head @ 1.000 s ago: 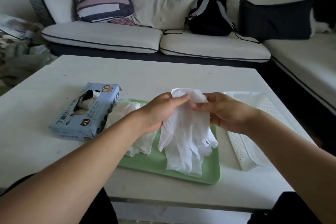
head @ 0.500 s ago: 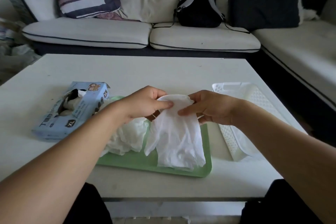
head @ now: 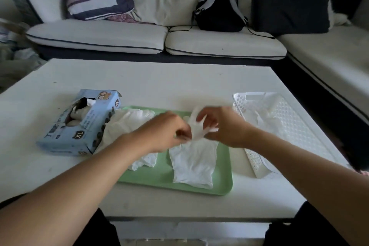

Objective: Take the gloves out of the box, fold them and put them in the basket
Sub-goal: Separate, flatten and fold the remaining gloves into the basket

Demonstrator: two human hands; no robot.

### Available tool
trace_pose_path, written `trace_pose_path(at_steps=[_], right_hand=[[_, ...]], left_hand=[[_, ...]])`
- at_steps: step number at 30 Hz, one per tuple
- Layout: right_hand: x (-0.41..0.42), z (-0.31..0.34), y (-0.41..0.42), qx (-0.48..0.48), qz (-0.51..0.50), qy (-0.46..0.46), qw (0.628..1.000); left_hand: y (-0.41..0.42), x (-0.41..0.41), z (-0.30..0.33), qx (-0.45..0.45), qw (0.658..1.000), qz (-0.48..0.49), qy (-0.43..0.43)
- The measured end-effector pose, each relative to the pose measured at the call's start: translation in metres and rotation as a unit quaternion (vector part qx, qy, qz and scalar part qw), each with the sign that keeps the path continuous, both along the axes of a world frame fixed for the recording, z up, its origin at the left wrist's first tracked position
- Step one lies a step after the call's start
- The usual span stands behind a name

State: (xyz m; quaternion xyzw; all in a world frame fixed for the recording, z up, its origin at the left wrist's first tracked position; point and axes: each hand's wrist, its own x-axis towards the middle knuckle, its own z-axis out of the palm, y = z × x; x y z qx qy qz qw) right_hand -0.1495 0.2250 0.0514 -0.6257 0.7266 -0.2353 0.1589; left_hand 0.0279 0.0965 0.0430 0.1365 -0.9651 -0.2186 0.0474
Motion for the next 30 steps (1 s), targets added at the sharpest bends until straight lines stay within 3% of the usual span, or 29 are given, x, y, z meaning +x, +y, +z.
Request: trace_pose_path(at_steps=[4,9,14,17,19,21,24,26,30], right_hand=[[0.013,-0.031,0.009,0.13,0.101,0.082,0.983],[0.022,-0.035,0.013,0.18,0.134,0.125,0.966],[0.028,-0.037,0.015,0.206,0.143,0.095,0.963],[0.031,-0.035,0.014,0.236,0.155,0.081,0.956],[0.026,-0.024,0.014,0.293,0.169,0.063,0.939],[0.017,-0.011,0.011,0.338,0.18,0.025,0.924],[0.004,-0.008,-0.001,0.23,0.106,-0.035,0.967],[-0.002,-0.018,-0.013,0.127,0.026,-0.004,0.991],[0.007,-0.037,-0.03,0.118,-0.028,0.019,0.992]], left_hand=[[0.022,-0.001,-0.033,-0.004,0.99,-0.047,-0.13],[0.042,-0.004,-0.038,-0.015,0.991,-0.072,-0.109],[0.049,-0.004,-0.031,-0.014,0.987,-0.083,-0.137],[0.051,-0.002,-0.025,0.031,0.98,-0.098,-0.168],[0.046,-0.002,-0.023,0.061,0.976,-0.075,-0.195],[0.03,-0.005,-0.021,0.069,0.983,-0.005,-0.171],[-0.005,-0.005,-0.023,0.009,0.985,0.138,-0.105],[-0.02,-0.005,-0.033,0.007,0.977,0.179,-0.113],[-0.02,-0.014,-0.052,0.049,0.969,0.203,-0.136]])
